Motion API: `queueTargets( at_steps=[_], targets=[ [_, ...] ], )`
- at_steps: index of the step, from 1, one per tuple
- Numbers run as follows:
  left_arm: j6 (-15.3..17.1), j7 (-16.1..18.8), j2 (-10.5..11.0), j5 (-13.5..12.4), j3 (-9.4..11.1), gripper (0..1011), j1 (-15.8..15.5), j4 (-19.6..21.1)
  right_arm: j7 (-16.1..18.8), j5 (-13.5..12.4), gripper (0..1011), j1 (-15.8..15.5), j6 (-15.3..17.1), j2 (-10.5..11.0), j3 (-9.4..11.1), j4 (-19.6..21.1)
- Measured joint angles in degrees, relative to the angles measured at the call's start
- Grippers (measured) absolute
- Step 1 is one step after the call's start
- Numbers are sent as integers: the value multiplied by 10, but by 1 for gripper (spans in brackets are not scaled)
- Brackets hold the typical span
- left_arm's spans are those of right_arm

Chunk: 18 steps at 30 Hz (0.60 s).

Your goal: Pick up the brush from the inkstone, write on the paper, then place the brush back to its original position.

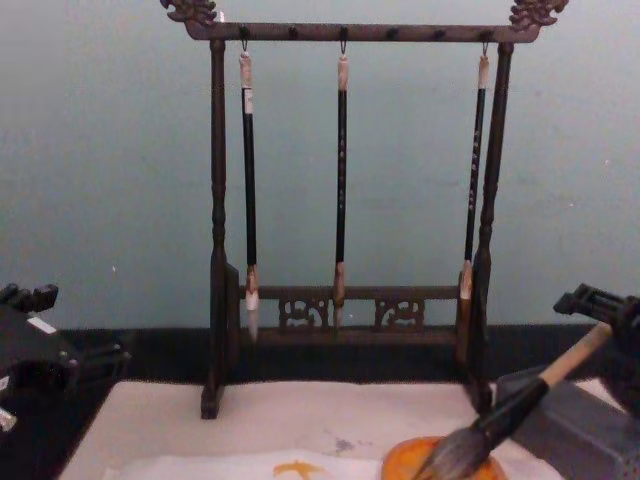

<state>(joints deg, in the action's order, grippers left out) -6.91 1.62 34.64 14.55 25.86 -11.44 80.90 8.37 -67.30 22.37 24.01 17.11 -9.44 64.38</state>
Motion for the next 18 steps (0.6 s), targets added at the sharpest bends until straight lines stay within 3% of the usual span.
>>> queueTargets(
  at_steps=[7, 18],
  targets=[
    [0, 0, 0, 0, 0, 1010, 0, 0, 17, -5, 1000, 27, -5, -3, -18, -44],
    [0, 0, 0, 0, 0, 1010, 0, 0, 33, -9, 1000, 41, -13, 2, -35, -62]
  ],
)
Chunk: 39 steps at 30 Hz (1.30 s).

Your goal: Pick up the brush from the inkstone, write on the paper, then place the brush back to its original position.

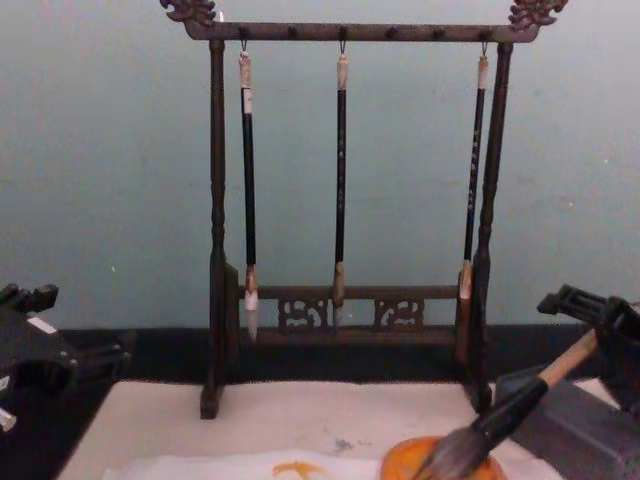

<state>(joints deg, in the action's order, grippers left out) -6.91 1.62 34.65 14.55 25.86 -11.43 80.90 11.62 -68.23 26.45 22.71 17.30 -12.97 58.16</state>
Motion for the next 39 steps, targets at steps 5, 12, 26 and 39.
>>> queueTargets(
  at_steps=[5, 12, 26, 39],
  targets=[
    [0, 0, 0, 0, 0, 1010, 0, 0, 0, 0, 1000, 0, 0, 0, 1, 0],
    [0, 0, 0, 0, 0, 1010, 0, 0, -1, 0, 1000, -1, 1, -1, 2, 1],
    [0, 0, 0, 0, 0, 1010, 0, 0, -2, 0, 1000, -2, 2, -1, 3, 2],
    [0, 0, 0, 0, 0, 1010, 0, 0, -3, 0, 883, -2, 3, -1, 4, 2]
  ],
)
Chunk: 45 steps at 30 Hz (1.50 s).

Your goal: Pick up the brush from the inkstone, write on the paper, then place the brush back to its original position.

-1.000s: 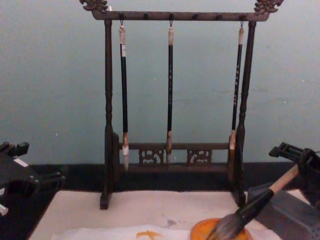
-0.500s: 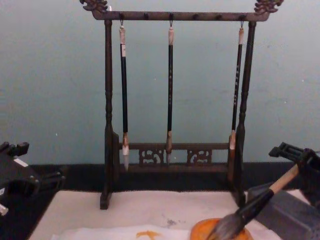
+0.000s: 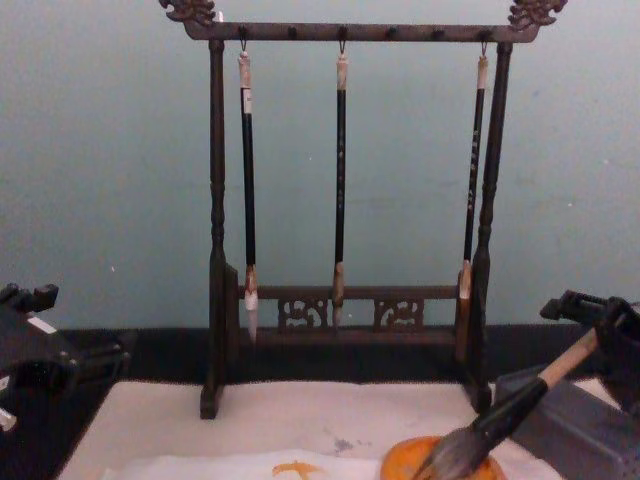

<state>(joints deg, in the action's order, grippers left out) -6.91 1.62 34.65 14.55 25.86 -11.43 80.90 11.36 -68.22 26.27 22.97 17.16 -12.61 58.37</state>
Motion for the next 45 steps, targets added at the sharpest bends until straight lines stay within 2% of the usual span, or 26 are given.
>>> queueTargets(
  at_steps=[1, 5, 8, 9, 13, 16, 17, 21, 45],
  targets=[
    [0, 0, 0, 0, 0, 1010, 0, 0, 0, 0, 809, 0, 0, 0, 0, 0],
    [0, 0, 0, 0, 0, 1010, 0, 0, 0, 0, 714, 0, 0, 0, 0, 0],
    [0, 0, 0, 0, 0, 1010, 0, 0, 0, 0, 618, 0, 0, 0, 0, 0],
    [0, 0, 0, 0, 0, 1009, 0, 0, 0, 0, 559, 0, 0, 0, 0, 0],
    [0, 0, 0, 0, 0, 1010, 0, 0, 0, 0, 428, 0, 0, 0, 0, 0],
    [0, 0, 0, 0, 0, 1010, 0, 0, 0, 0, 367, 0, 0, 0, 0, 0],
    [0, 0, 0, 0, 0, 1010, 0, 0, 0, 0, 303, 0, 0, 0, 0, 0],
    [0, 0, 0, 0, 0, 1010, 0, 0, 0, 0, 188, 0, 0, 0, 0, 0],
    [0, 0, 0, 0, 0, 1010, 0, 0, 2, -3, 169, 0, -4, 2, -3, 2]
  ],
)
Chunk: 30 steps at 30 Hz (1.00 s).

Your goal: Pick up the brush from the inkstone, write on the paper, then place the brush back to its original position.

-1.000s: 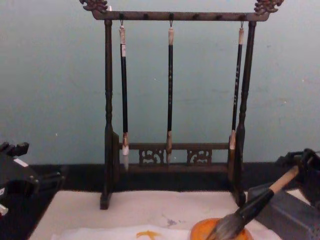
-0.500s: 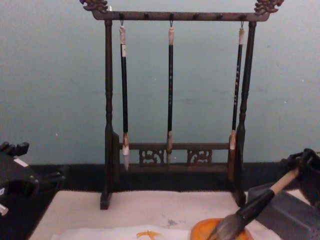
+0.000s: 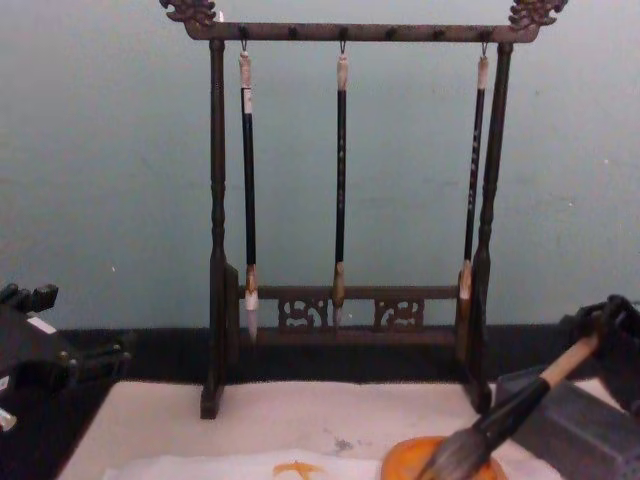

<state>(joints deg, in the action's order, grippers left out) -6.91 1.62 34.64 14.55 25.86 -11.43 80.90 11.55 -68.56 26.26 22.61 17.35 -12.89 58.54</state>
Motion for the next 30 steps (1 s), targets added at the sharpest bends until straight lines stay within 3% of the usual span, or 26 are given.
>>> queueTargets(
  at_steps=[19, 25, 30],
  targets=[
    [0, 0, 0, 0, 0, 1009, 0, 0, 20, -17, 168, -10, -39, 25, -17, 54],
    [0, 0, 0, 0, 0, 1010, 0, 0, 30, -13, 168, -14, -55, 37, -30, 78],
    [0, 0, 0, 0, 0, 1010, 0, 0, 41, 5, 168, -23, -83, 50, -46, 107]
  ],
)
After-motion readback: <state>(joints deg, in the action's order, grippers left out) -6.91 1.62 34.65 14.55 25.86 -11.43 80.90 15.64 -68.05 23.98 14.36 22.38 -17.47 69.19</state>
